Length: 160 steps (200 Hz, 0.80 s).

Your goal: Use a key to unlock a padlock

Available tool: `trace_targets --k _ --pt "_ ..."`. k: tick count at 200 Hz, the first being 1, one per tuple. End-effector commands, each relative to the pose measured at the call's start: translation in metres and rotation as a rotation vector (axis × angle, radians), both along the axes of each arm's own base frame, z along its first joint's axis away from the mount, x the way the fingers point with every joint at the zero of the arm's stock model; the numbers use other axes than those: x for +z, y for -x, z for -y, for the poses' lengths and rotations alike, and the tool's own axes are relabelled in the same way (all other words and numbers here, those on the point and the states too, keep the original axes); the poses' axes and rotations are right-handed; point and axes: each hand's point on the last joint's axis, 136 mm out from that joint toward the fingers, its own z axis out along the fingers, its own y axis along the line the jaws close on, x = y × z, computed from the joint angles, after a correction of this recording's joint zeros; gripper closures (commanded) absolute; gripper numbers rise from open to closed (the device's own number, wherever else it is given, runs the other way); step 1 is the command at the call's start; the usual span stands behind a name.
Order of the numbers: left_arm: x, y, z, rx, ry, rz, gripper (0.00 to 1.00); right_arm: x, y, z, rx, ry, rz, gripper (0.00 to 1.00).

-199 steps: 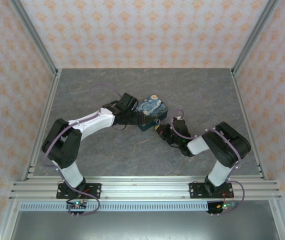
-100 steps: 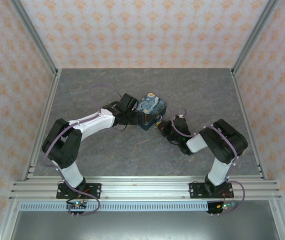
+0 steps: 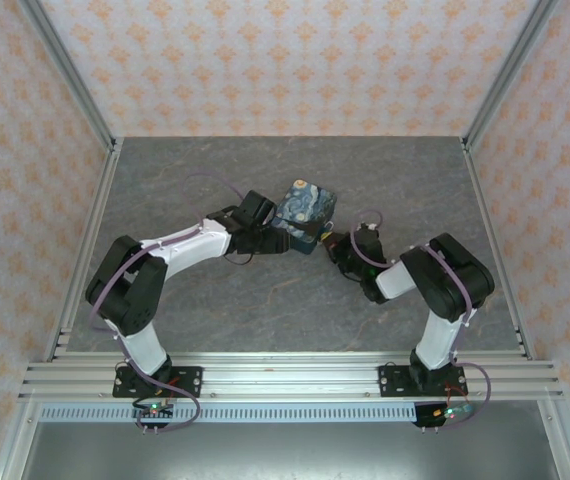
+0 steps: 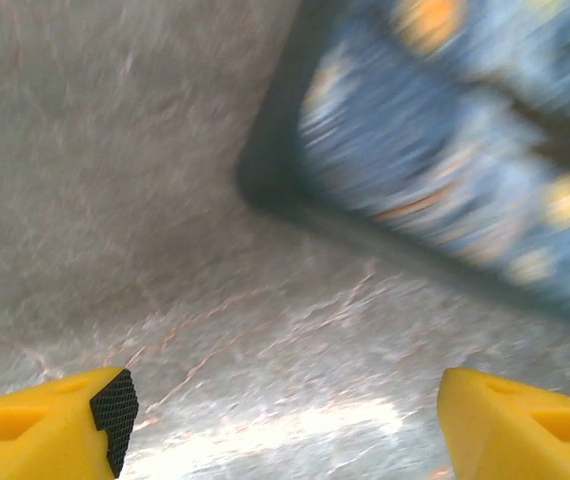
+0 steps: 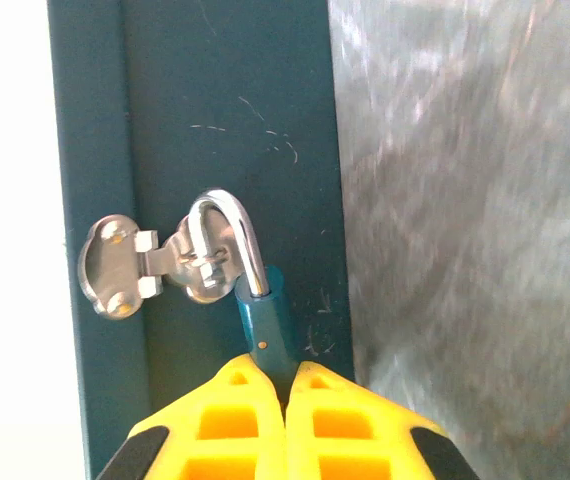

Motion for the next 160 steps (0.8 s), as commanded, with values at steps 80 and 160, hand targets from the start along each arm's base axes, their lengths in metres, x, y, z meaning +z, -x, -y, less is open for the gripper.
trace_targets --k 80,160 --pt "-0.006 0.019 -0.012 0.002 -0.063 -0.061 0.20 0.020 -0.018 0.009 0.014 0.007 0.057 1.00" --pt "0.033 0.002 -0.001 0.000 -0.020 0.007 0.20 0.003 0.002 0.033 0.001 0.071 0.012 1.00"
